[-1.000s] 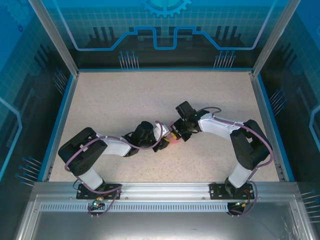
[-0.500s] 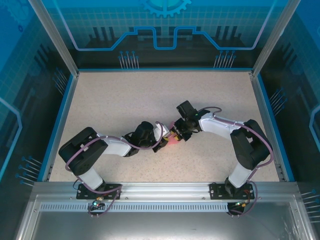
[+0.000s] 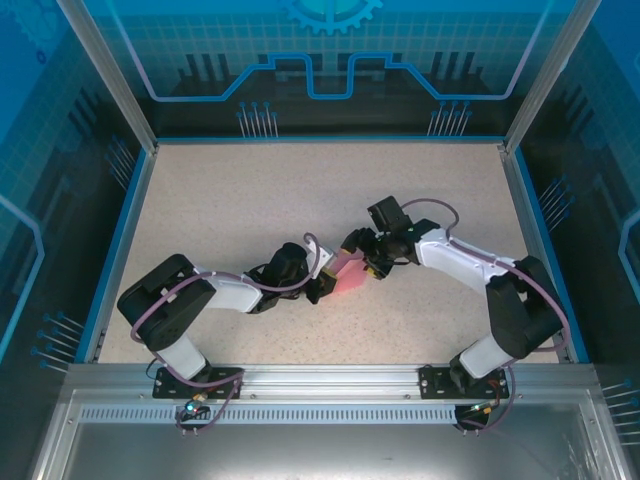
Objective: Fold a paper plane with a square sheet of paper (pick it up from the middle)
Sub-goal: Fourth fold the wing at the center of the table.
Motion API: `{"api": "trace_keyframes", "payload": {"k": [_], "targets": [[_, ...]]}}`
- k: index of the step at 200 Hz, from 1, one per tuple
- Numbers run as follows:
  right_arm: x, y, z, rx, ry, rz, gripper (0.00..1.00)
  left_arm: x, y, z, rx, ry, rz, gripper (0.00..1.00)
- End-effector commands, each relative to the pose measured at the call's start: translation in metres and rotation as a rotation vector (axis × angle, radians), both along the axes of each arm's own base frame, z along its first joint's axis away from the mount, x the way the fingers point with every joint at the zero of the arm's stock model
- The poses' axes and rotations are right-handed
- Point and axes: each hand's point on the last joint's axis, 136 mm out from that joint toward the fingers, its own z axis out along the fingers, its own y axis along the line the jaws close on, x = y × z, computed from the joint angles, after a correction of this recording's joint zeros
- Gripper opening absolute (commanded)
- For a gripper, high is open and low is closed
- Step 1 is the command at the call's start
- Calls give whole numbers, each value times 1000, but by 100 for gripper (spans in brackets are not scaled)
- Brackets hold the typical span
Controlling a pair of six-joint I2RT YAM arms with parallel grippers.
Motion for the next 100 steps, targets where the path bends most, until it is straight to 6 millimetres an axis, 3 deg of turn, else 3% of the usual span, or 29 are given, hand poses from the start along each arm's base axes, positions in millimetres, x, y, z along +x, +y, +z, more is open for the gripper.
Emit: {"api": "trace_keyframes", "payload": {"k": [1,26,37,100], "targets": [[2,-8,4,-23,-115,97,75,-7,-6,9,-101,132,60,12],[4,-3,11,2,-192,163,75,-7,-4,8,-139,188,119,11],[-4,-2,-1,14,-177,193,74,-7,-3,6,-147,205,136,11],[-14,15,-27,66,-126,231,53,-8,3,-3,-165,235,189,11]]}}
